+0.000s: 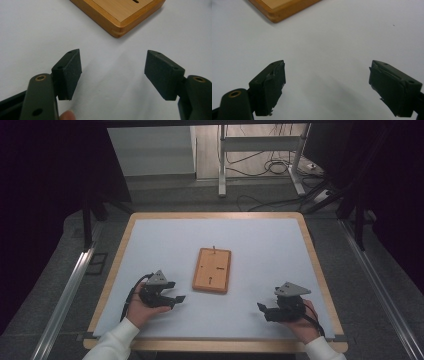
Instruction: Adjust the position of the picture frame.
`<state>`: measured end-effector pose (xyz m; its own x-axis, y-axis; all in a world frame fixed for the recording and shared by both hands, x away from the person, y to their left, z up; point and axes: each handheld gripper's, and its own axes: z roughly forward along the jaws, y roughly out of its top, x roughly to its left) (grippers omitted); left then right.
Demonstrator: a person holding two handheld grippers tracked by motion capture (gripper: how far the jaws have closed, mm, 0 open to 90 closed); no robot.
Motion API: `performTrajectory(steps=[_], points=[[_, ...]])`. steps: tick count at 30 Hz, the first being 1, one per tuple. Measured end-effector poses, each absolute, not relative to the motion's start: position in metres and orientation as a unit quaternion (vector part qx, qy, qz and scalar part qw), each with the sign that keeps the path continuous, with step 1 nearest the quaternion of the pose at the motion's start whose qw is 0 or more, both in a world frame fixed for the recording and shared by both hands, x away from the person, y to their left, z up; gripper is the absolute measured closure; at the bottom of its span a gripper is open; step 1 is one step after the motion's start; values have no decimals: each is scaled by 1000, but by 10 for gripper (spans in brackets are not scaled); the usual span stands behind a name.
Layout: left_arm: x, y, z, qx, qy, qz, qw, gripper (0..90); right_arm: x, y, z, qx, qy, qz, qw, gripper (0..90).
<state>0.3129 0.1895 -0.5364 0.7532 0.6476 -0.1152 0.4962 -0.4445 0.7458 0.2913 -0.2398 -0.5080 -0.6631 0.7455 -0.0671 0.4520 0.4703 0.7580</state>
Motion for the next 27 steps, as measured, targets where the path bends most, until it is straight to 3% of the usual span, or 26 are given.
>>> performTrajectory(steps=[27], points=[[314, 190, -538, 848, 335, 89, 401, 296, 351, -178, -491, 320, 842, 392, 190, 173]])
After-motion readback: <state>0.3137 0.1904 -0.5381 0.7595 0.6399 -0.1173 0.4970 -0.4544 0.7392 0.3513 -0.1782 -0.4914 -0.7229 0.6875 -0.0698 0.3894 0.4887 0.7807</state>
